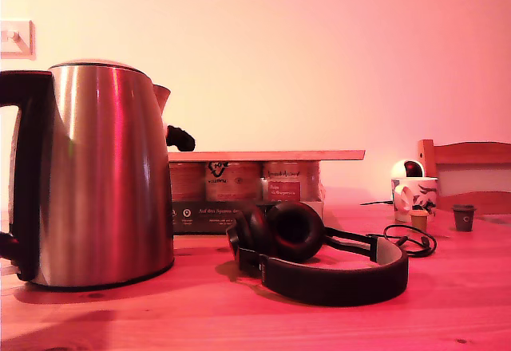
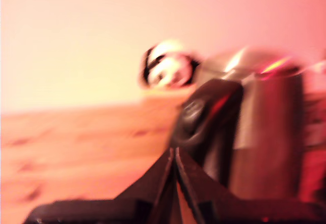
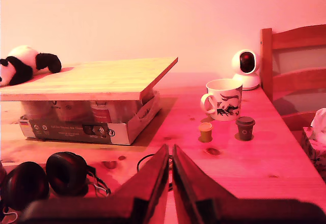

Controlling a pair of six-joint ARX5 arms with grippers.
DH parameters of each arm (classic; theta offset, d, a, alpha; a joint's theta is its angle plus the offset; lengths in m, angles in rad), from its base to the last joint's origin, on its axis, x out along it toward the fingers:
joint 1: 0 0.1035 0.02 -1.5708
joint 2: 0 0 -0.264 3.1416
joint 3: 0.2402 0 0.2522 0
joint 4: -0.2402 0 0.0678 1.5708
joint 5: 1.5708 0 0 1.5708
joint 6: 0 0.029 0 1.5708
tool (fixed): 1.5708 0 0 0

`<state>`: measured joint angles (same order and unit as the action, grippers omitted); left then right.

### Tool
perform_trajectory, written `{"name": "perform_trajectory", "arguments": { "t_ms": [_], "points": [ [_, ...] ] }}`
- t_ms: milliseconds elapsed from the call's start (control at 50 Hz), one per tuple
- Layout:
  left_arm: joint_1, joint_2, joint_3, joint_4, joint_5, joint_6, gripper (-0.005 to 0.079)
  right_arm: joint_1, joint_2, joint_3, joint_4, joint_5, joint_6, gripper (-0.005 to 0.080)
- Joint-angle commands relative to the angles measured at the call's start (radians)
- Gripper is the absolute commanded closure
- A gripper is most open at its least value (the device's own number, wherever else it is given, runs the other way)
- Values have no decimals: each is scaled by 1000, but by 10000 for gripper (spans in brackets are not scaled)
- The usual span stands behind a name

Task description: Pick up the headphones and place it on the shelf behind you

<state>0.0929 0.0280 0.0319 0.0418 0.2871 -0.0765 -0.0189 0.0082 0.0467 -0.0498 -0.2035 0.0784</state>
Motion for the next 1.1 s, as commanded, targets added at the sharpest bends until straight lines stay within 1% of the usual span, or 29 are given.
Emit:
{"name": "perform_trajectory", "arguments": {
  "t_ms": [0, 200, 260, 360, 380, 420, 460, 600, 820, 880, 1080],
  "points": [
    [-4, 3, 20, 24, 17, -7, 761, -1, -6, 10, 6, -5, 3, 765],
    [-3, 3, 69, 58, 19, -29, 761, -1, -6, 10, 6, -5, 3, 765],
    [-4, 3, 76, 64, 42, -37, 761, -1, -6, 10, 6, -5, 3, 765],
    [-4, 3, 77, 63, 129, -89, 761, -1, -6, 10, 6, -7, 4, 765],
    [-4, 3, 77, 61, 153, -127, 761, -1, -6, 10, 6, -11, 4, 765],
    [-4, 3, 77, 59, 180, -146, 761, -1, -6, 10, 8, -26, 5, 765],
    [-4, 3, 77, 56, 234, -175, 761, -1, -6, 10, 7, -58, 13, 765],
    [-12, 3, 77, 38, 357, -194, 761, -1, -6, 10, 7, -121, 40, 765],
    [-105, 3, 77, -10, 431, -193, 761, 17, -6, 10, 7, -189, 66, 765],
    [-138, 3, 77, -19, 438, -193, 761, 28, -6, 10, 7, -201, 72, 765],
    [-239, 3, 77, -31, 474, -194, 761, 84, -6, 14, -16, -296, 129, 765]
  ]
}}
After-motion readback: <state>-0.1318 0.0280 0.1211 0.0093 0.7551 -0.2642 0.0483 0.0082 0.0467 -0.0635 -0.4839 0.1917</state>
